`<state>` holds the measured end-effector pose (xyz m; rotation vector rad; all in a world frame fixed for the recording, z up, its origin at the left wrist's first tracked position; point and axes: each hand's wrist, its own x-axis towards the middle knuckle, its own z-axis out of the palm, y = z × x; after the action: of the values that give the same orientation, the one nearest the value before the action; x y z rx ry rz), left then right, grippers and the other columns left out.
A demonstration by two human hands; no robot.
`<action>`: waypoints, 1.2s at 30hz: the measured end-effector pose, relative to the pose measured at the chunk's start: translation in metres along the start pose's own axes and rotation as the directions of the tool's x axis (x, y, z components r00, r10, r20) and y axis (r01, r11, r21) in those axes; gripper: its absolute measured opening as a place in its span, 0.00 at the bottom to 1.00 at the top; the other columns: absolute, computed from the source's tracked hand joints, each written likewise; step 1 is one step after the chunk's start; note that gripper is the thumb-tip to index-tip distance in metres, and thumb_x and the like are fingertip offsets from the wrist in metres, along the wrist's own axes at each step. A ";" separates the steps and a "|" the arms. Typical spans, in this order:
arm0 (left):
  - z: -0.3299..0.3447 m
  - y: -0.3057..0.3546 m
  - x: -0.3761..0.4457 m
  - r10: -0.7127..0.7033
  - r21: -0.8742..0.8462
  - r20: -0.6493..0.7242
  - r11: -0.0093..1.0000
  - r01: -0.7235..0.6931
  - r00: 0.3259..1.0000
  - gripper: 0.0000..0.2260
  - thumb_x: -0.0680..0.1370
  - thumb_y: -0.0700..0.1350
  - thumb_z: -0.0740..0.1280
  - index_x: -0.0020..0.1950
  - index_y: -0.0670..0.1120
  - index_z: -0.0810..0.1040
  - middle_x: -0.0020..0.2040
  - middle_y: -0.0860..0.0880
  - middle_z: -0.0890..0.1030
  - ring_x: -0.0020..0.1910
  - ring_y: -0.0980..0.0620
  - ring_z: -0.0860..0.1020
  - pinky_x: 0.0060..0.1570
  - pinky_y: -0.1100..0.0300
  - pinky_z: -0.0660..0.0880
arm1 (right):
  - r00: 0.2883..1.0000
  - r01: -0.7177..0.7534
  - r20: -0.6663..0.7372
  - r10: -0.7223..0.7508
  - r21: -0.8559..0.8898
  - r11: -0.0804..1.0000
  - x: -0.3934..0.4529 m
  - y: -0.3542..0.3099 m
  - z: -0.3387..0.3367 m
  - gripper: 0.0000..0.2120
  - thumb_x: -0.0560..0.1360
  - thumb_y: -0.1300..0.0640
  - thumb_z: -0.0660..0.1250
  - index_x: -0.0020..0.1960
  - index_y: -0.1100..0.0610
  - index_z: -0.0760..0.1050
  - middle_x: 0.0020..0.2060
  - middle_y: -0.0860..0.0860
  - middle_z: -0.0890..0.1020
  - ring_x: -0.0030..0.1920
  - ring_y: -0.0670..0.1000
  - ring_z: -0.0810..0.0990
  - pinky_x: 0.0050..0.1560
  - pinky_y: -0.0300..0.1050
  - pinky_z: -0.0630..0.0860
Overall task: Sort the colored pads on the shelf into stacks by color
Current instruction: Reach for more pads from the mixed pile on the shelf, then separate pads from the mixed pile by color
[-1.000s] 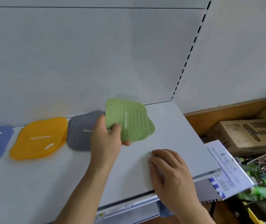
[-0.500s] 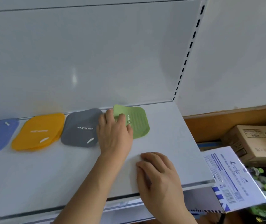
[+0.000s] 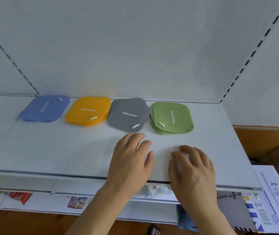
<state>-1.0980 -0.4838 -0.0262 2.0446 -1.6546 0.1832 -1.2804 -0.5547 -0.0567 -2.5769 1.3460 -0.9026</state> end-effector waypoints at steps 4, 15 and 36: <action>-0.028 -0.042 -0.050 -0.055 -0.006 0.058 0.998 0.055 0.997 0.11 0.79 0.48 0.66 0.57 0.47 0.84 0.60 0.49 0.82 0.62 0.47 0.79 0.61 0.49 0.78 | 1.000 -0.012 0.006 0.012 0.002 1.000 -0.013 -0.034 0.010 0.12 0.78 0.52 0.67 0.55 0.57 0.84 0.61 0.57 0.82 0.64 0.65 0.78 0.64 0.62 0.74; -0.175 -0.192 -0.214 -0.427 0.074 0.123 0.904 0.421 0.896 0.14 0.82 0.53 0.64 0.61 0.49 0.84 0.58 0.53 0.83 0.61 0.50 0.80 0.60 0.51 0.79 | 0.959 0.216 0.143 -0.247 0.199 0.956 -0.065 -0.256 0.047 0.11 0.78 0.52 0.68 0.53 0.56 0.85 0.55 0.52 0.84 0.56 0.59 0.81 0.56 0.57 0.79; -0.339 -0.471 -0.375 -0.903 0.208 -0.036 0.411 0.887 0.427 0.19 0.85 0.58 0.59 0.73 0.54 0.76 0.69 0.56 0.80 0.69 0.52 0.75 0.66 0.57 0.73 | 0.347 0.624 0.558 -0.753 0.462 0.630 -0.070 -0.670 0.225 0.24 0.80 0.36 0.54 0.63 0.47 0.80 0.56 0.46 0.84 0.56 0.50 0.82 0.54 0.49 0.82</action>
<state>-0.6785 0.0652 -0.0222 2.8244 -0.3246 -0.1380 -0.7069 -0.1353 -0.0423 -2.8246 -0.1137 0.0755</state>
